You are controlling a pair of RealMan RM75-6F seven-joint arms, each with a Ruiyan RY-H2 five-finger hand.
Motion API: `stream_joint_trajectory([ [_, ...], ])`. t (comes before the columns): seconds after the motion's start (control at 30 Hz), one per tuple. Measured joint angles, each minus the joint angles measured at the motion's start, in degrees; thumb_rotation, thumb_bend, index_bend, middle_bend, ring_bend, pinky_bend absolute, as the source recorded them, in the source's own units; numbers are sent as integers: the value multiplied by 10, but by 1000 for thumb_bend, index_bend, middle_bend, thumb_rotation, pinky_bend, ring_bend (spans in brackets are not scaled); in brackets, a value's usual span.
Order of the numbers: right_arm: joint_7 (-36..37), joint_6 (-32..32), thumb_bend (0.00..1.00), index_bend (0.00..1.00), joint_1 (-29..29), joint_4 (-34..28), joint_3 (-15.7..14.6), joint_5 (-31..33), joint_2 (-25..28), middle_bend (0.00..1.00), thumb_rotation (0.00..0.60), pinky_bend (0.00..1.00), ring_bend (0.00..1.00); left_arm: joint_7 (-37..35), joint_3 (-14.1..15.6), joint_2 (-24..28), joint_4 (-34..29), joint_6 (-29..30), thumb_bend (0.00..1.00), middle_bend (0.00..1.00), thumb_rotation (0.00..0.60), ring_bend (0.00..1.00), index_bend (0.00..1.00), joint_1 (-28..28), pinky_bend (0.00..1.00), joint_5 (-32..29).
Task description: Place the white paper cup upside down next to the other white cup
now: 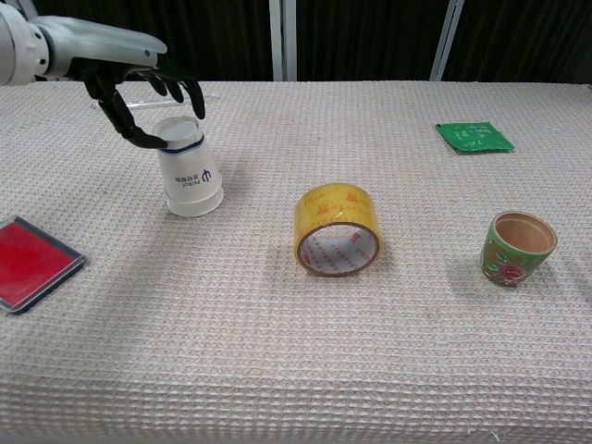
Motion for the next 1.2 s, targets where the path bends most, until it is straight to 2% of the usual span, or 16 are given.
stream_joint_trajectory([
  [0.27, -2, -2, 188, 156, 0, -1, 0, 0, 0, 198, 600, 107, 0, -10, 5, 2, 2, 0, 363, 134, 600, 148, 351, -3, 139, 1],
  [0.43, -4, -1, 187, 156, 0, -5, 0, 0, 2, 198, 600, 106, 0, -11, 5, 10, -7, 9, 371, 136, 600, 148, 354, -2, 139, 6],
  [0.7, -4, 5, 187, 156, -2, -8, 0, -2, 7, 198, 600, 108, 0, -5, 3, 67, -60, 47, 378, 141, 600, 148, 354, 10, 139, 21],
  [0.97, 0, 9, 188, 156, -3, -8, 0, -6, 8, 199, 600, 107, 0, -46, -30, 147, -125, 98, 374, 142, 600, 148, 354, 40, 139, 46],
  [1.07, 1, 10, 187, 156, -5, -7, -1, -6, 9, 198, 600, 108, 0, -75, -45, 149, -119, 99, 376, 142, 600, 148, 355, 44, 139, 53],
  [1.2, 6, 13, 188, 156, -8, -5, -2, -6, 9, 198, 600, 106, 0, -77, -46, 137, -85, 72, 379, 143, 600, 148, 354, 33, 139, 40],
])
